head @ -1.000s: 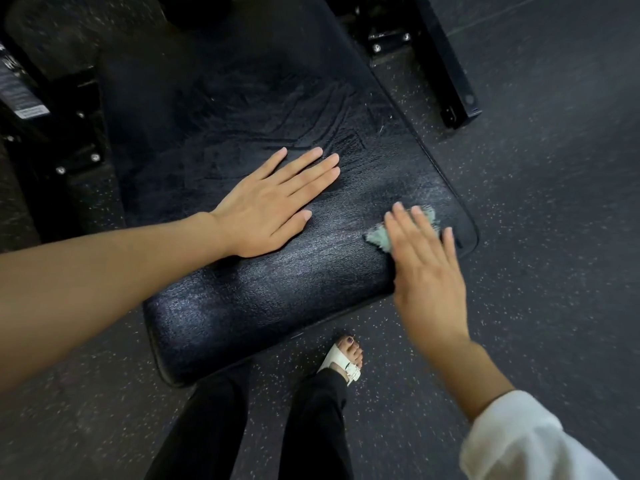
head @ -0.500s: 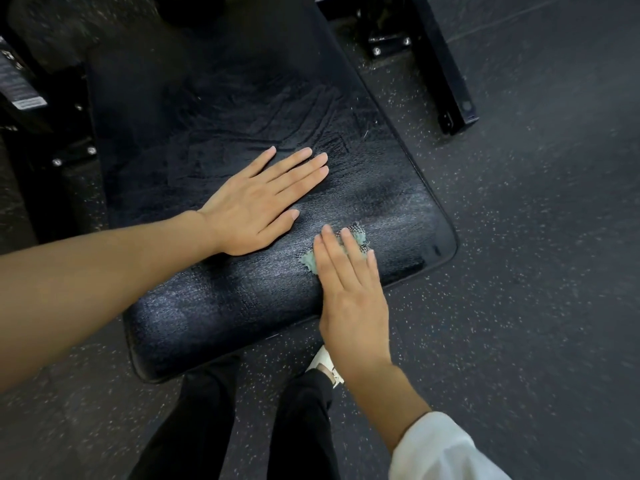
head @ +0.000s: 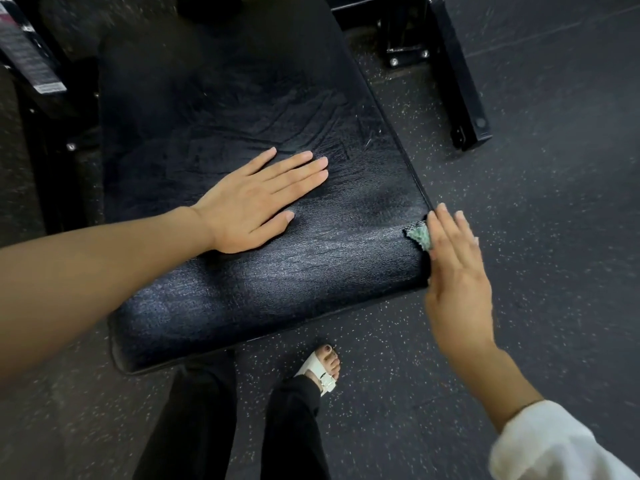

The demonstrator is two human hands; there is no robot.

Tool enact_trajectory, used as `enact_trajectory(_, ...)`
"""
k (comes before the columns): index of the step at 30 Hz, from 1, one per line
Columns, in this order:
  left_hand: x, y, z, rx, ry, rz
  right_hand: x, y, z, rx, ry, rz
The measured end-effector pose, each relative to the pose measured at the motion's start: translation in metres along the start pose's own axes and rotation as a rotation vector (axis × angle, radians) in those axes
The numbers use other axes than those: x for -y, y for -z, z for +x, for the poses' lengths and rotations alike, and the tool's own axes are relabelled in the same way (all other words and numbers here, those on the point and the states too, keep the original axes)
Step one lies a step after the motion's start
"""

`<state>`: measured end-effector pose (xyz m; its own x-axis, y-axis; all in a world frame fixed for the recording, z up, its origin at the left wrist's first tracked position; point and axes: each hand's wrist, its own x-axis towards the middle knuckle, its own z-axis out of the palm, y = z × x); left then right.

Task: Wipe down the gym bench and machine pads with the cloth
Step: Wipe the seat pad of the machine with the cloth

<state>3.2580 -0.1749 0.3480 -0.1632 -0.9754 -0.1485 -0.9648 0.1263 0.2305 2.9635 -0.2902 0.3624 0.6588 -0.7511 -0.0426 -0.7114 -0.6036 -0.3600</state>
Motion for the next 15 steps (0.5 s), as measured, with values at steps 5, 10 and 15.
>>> enact_trajectory(5,0.000,0.000,0.001,-0.006,0.003,-0.003,0.031,-0.009,-0.003,-0.034,0.091,-0.119)
enact_trajectory(10,-0.001,0.000,0.002,-0.014,0.016,-0.016,0.076,-0.030,-0.015,0.075,0.210,-0.130)
enact_trajectory(15,-0.001,0.001,0.004,-0.002,0.032,-0.020,0.080,-0.033,-0.016,0.112,0.265,-0.065)
